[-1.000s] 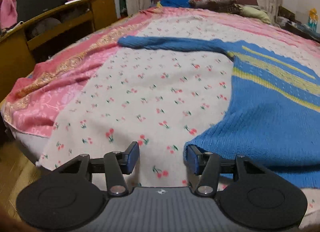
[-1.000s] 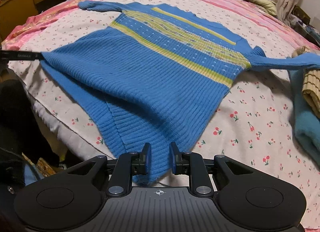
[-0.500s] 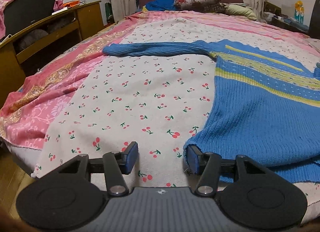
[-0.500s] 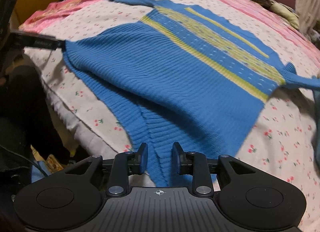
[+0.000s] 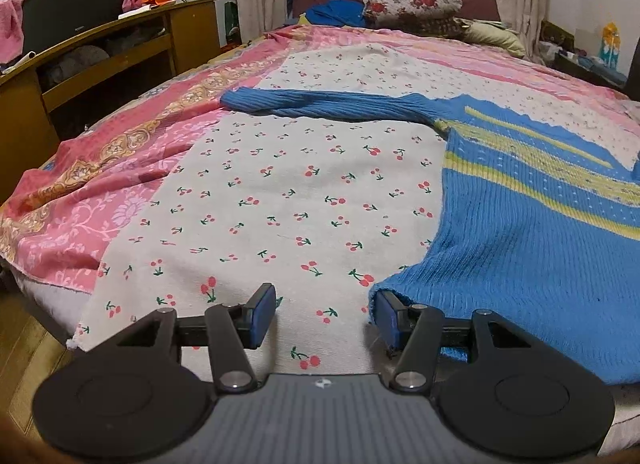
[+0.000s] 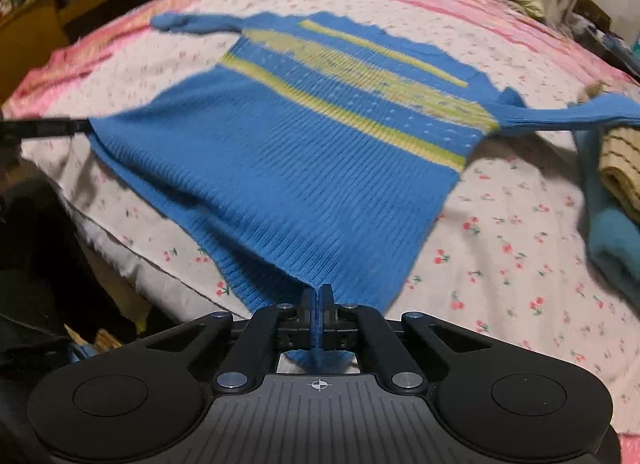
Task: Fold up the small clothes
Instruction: 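Lay the hem flat on the sheet and open the right gripper, then move the right gripper to the sleeve cuff lying on the beige clothes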
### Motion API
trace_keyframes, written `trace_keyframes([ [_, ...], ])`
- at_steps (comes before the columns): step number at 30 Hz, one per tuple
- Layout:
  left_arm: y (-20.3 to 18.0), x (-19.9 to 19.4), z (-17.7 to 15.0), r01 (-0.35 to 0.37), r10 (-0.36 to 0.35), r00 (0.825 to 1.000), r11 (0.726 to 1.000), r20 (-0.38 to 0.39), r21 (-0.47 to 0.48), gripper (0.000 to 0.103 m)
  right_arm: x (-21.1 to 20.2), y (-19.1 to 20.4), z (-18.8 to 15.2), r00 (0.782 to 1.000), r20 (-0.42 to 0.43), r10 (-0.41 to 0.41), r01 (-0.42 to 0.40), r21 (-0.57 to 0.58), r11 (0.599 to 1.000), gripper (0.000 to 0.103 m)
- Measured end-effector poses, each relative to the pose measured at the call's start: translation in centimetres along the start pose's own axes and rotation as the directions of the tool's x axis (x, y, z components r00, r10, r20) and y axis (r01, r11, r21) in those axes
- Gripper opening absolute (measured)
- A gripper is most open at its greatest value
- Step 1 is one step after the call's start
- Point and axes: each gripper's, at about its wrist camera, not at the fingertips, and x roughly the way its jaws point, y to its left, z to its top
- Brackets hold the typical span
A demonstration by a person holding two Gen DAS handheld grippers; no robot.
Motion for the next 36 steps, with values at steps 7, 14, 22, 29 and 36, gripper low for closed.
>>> trace_keyframes([
  [7, -0.2, 0.1, -0.7, 0.004, -0.002, 0.999, 0.999, -0.041, 0.038, 0.063, 0.1, -0.1, -0.7, 0.999, -0.045, 0.015, -0.017, -0.035, 0.999, 0.003],
  [14, -0.1, -0.7, -1.2, -0.019, 0.024, 0.999, 0.993, -0.049, 0.114, 0.065, -0.1, 0.6, -1.1, 0.998, -0.044, 0.049, -0.052, -0.060, 0.997, 0.013],
  [22, -0.4, -2.3, -0.1, -0.017, 0.019, 1.000, 0.991, -0.015, 0.133, 0.065, -0.4, -0.7, -0.1, 0.998, 0.013, 0.054, -0.054, 0.015, 0.998, 0.013],
  [29, -4.4, -3.1, 2.7, 0.058, -0.073, 0.996, 0.973, 0.059, 0.223, 0.066, -0.6, -1.9, 1.1, 0.996, 0.084, 0.032, -0.036, 0.048, 0.998, 0.013],
  [36, -12.2, -1.2, 4.7, 0.186, -0.220, 0.974, 0.905, 0.048, 0.383, 0.066, 0.0, -6.1, 2.7, 0.991, 0.128, -0.039, 0.017, 0.169, 0.986, 0.013],
])
